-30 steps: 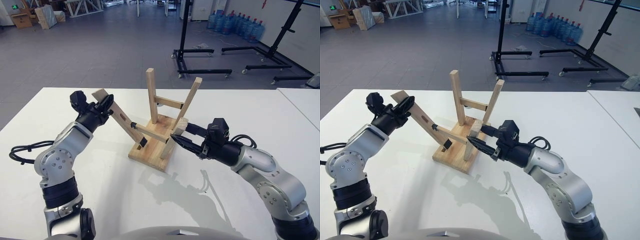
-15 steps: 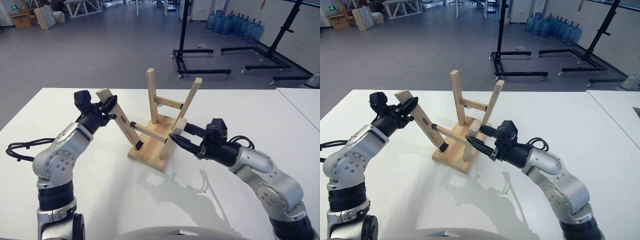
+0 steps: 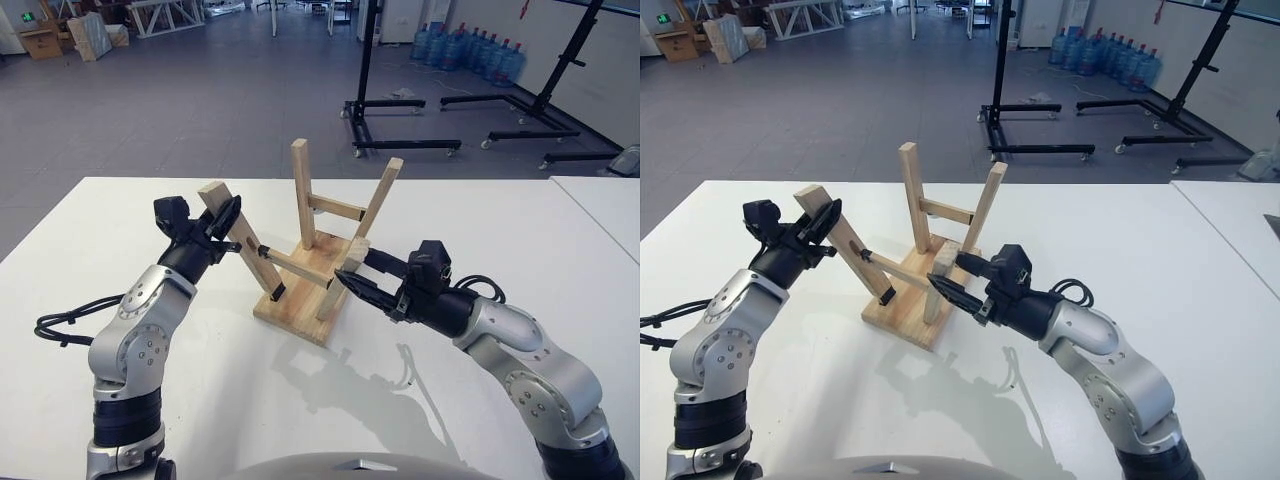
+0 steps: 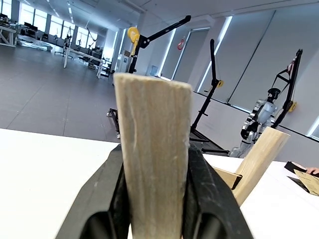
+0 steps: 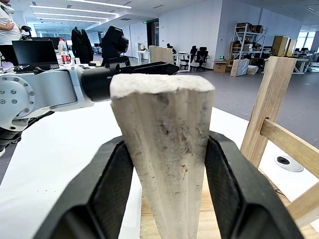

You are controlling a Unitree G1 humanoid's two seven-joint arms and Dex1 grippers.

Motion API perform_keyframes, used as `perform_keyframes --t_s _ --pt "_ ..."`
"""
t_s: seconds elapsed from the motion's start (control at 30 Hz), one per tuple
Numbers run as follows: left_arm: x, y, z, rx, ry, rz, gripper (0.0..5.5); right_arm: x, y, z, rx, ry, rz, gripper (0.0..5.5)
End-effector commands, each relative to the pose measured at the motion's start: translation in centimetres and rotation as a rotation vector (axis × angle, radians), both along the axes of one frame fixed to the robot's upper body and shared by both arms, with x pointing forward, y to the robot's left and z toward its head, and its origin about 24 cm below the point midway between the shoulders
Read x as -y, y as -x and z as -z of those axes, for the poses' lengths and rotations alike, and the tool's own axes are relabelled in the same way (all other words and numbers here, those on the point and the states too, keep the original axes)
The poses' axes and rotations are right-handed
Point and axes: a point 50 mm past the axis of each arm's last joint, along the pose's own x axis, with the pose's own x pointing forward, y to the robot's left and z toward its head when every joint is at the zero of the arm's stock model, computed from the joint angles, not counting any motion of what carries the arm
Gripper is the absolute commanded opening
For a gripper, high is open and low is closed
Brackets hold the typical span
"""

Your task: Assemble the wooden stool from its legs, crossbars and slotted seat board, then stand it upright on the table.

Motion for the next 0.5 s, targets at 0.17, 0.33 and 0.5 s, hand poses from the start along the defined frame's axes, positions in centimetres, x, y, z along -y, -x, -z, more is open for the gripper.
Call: perform_keyframes --t_s 0.17,0.33,0.5 --pt "0.4 0.0 0.8 -0.044 -0.061 0.019 1.08 -0.4 -0.3 0.9 -0.081 0.075 0.032 2.05" --pt "1.7 0.5 0.8 -0.02 -0.094 0.072 1.08 -0.5 -0.5 1.3 -0.105 0.132 0.021 2.05" --pt "3.1 0.7 -0.2 0.067 -0.17 0.15 1.08 -0.6 -0.3 2.0 -0.137 0.222 -0.005 2.04"
